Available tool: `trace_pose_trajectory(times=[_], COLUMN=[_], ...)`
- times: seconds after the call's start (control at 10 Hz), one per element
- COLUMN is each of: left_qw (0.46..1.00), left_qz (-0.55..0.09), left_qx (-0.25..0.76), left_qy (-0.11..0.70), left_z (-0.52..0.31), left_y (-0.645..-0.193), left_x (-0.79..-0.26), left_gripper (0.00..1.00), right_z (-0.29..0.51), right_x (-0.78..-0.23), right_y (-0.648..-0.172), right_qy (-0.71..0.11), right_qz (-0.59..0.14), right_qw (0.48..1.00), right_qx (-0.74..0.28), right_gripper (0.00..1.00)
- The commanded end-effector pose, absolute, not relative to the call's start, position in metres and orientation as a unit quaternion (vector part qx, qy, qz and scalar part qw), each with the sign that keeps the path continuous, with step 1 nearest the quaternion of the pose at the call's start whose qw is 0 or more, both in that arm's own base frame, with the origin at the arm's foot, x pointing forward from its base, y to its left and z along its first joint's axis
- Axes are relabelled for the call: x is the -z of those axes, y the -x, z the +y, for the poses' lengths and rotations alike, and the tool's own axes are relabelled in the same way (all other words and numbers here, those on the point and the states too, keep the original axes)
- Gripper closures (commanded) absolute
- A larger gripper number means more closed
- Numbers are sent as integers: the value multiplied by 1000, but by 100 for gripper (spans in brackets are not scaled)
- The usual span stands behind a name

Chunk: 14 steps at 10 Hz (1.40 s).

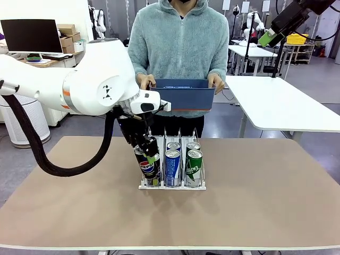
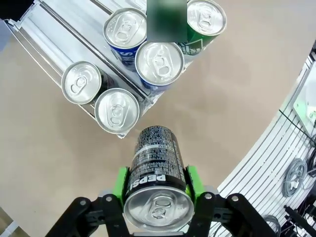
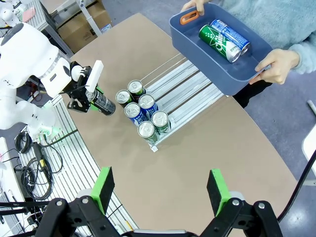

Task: Fill the beverage cans into the dispenser.
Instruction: Place the picked Pepsi coke in the line of the Automatic Can Dispenser with the same cans.

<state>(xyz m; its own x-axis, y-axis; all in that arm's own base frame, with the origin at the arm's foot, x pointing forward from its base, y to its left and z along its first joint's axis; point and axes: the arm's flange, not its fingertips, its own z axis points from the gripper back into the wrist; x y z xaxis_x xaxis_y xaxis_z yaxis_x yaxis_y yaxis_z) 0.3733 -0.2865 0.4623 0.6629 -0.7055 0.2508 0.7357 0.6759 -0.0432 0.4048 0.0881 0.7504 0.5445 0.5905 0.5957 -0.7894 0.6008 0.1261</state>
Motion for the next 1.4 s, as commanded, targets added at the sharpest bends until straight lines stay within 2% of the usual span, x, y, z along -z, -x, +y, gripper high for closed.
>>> trace_pose_trajectory(times=[0.0, 0.3, 0.4, 1.3], left_qw=[906, 909, 917, 921], left_qz=[-101, -105, -109, -143], left_qx=[405, 397, 381, 358], left_qy=[74, 70, 45, 52], left_z=[-285, -286, -293, -286], left_y=[-373, -373, -379, -453], left_x=[-467, -461, -452, -436], left_gripper=[42, 42, 42, 42], right_z=[88, 88, 88, 88], right_x=[-749, -749, -749, -749], right_y=[-405, -405, -405, -405], right_qy=[-195, -195, -195, -195], right_qz=[-254, -254, -254, -254], right_qw=[857, 857, 857, 857], right_qx=[-403, -403, -403, -403], right_gripper=[0, 0, 0, 0])
